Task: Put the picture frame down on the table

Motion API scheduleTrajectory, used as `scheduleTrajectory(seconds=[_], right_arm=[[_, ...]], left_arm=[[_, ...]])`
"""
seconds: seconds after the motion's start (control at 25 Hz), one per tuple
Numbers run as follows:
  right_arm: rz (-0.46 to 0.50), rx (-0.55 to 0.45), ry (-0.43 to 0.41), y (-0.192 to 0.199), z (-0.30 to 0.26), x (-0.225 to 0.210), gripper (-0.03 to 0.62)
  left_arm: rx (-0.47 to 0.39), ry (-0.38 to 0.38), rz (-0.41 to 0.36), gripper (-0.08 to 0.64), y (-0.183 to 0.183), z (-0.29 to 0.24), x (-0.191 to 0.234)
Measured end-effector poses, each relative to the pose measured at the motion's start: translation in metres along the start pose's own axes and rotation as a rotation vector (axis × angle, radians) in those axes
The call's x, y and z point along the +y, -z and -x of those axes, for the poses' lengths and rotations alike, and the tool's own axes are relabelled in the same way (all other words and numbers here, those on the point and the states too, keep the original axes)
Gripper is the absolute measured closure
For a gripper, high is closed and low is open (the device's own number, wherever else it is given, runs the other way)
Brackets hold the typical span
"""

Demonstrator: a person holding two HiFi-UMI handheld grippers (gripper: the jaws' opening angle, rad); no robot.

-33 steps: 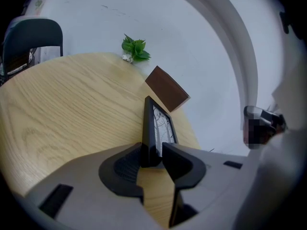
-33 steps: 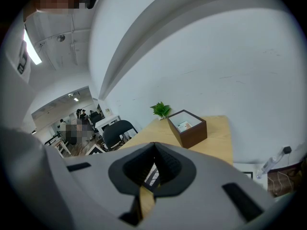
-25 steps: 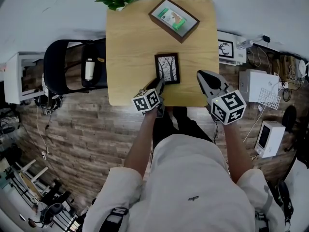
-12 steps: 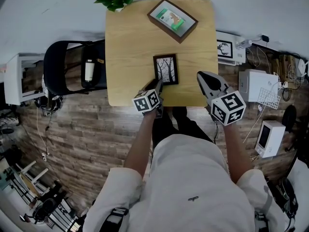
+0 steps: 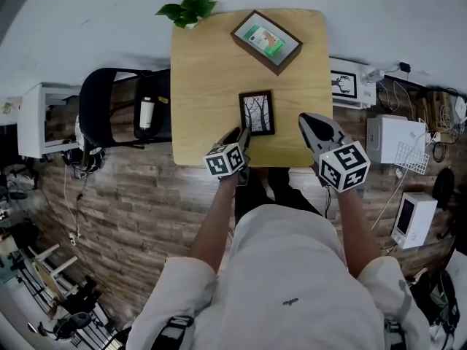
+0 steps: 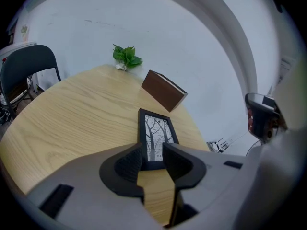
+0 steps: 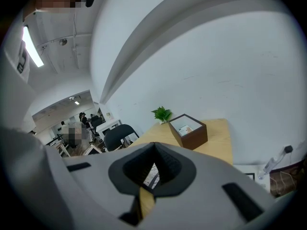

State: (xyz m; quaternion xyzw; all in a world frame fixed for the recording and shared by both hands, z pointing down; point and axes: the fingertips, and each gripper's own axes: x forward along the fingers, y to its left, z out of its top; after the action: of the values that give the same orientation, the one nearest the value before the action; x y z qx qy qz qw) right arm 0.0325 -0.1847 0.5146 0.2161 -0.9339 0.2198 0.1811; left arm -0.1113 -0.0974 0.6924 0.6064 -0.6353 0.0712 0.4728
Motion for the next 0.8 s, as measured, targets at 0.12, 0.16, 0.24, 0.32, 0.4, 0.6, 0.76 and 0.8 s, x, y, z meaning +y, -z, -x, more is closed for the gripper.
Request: scheduleTrajectory(seconds=[0.12,0.16,0.24,0.32,0.4,0.6,0.76,0.8], right_arm=[[0.001,-0.015,-0.003,-0.003,0.003,0.002,0.594],[0.002,-0.021,-0.002,-0.005,0.005,0.003,0.594],[0.005,-0.034,0.002,-0.009,0.009,0.003,0.594],[0.009,-0.047,0.005,-0.012,0.011,0.002,0.594],[0.013,-0.056,0.007,-0.015,0.013,0.003,0.594],[0.025,-0.070,0.019,-0.021,0.018,0.008,0.594],[0.027,-0.088,0.043,-0.027,0.022,0.017,0.594],[0.026,-0.094,0.052,-0.029,0.023,0.019,0.594]], left_arm=[[-0.008,0.011,-0.017,0.443,-0.006,0.007,-0.007],[-0.012,0.014,-0.019,0.443,-0.008,0.010,-0.009],[-0.022,0.022,-0.024,0.443,-0.011,0.014,-0.015],[-0.036,0.034,-0.030,0.443,-0.016,0.019,-0.023],[-0.051,0.048,-0.049,0.443,-0.022,0.024,-0.032],[-0.095,0.091,-0.149,0.445,-0.040,0.039,-0.059],[-0.132,0.130,-0.241,0.456,-0.057,0.058,-0.079],[-0.142,0.142,-0.262,0.460,-0.062,0.064,-0.084]])
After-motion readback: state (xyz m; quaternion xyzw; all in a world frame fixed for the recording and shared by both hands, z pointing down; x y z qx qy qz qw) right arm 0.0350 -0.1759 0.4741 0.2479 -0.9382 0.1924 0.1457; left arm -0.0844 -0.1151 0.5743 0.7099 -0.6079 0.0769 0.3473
